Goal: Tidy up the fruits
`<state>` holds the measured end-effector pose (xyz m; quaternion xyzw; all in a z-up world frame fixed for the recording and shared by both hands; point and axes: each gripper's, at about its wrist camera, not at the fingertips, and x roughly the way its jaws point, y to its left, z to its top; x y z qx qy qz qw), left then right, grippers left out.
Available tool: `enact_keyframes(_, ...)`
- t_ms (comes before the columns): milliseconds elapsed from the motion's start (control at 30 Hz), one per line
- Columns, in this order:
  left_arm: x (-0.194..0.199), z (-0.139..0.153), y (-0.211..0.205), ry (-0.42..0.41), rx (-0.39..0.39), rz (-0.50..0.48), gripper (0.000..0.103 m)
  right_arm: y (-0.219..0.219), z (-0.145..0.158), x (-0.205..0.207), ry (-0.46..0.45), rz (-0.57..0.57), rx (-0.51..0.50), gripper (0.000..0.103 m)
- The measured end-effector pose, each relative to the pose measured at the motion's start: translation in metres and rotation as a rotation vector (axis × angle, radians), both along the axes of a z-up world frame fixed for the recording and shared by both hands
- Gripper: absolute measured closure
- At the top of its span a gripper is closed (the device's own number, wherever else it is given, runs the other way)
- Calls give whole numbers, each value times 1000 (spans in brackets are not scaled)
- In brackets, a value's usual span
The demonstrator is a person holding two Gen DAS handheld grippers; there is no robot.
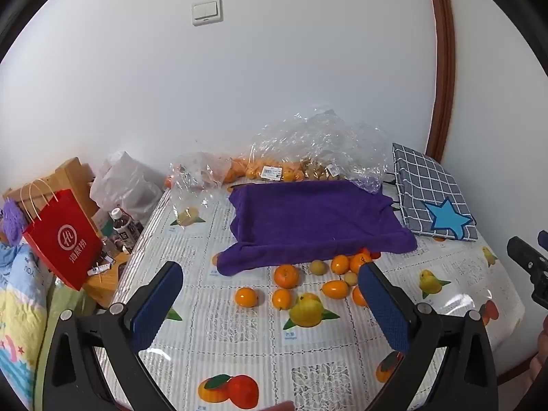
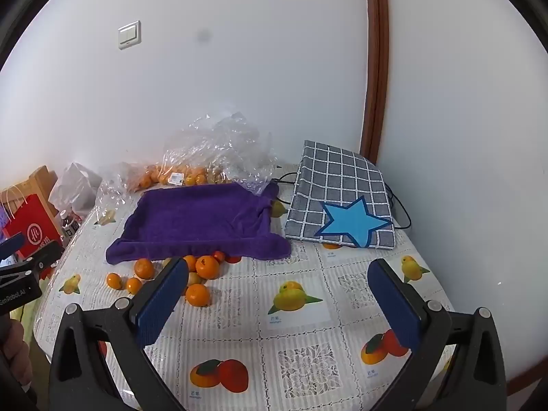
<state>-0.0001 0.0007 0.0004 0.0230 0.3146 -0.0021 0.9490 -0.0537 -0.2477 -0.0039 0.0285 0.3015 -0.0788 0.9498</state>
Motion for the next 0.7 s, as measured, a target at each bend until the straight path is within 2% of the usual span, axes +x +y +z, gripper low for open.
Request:
enact_keyframes(100, -3, 1, 1, -21, 10, 12, 0, -1, -1, 0, 4, -5, -9, 0)
enact_keyframes(333, 3, 6, -6, 7, 28, -2, 0, 2, 4, -6, -8, -11, -10, 0)
enact_keyframes(700, -8, 7, -2, -30, 12, -6, 0, 2, 3, -8, 3, -9, -13, 0)
